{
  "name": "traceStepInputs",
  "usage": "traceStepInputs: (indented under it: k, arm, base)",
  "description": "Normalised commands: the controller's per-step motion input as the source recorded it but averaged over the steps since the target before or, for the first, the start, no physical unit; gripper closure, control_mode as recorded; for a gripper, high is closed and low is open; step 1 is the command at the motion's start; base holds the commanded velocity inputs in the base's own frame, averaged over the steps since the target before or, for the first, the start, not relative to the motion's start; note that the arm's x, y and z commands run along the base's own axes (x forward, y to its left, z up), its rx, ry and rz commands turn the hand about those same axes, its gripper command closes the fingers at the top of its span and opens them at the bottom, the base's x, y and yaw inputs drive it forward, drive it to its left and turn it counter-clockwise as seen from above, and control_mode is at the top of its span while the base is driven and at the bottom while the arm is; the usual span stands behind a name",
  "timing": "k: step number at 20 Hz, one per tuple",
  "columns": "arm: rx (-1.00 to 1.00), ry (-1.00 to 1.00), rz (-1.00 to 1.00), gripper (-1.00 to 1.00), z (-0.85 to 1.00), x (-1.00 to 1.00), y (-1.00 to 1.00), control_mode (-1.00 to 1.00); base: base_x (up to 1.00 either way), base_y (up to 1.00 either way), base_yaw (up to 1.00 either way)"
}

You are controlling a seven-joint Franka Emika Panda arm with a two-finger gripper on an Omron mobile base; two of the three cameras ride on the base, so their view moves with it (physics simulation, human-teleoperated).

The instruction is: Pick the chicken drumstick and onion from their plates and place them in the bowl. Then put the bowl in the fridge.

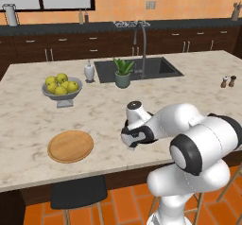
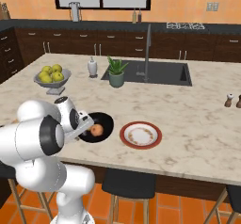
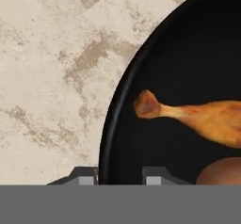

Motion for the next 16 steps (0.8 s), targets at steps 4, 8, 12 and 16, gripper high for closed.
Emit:
traceStepInputs:
  k: [4,8,12,16]
  arm:
    - [0.0,0.0,0.01,1.0,0.0,0.0,0.0,-1.0]
    - [-0.01,-0.03,0.0,1.0,0.47,-0.03,0.0,-1.0]
    - [0.0,0.0,0.0,1.0,1.0,-0.11,0.01,-1.0]
    - [0.0,0.0,0.0,1.0,1.0,-0.26,0.0,-1.0]
  base:
    - [0.0,0.0,0.0]
    - [0.0,0.0,0.0]
    - [0.0,0.0,0.0]
    - [0.0,0.0,0.0]
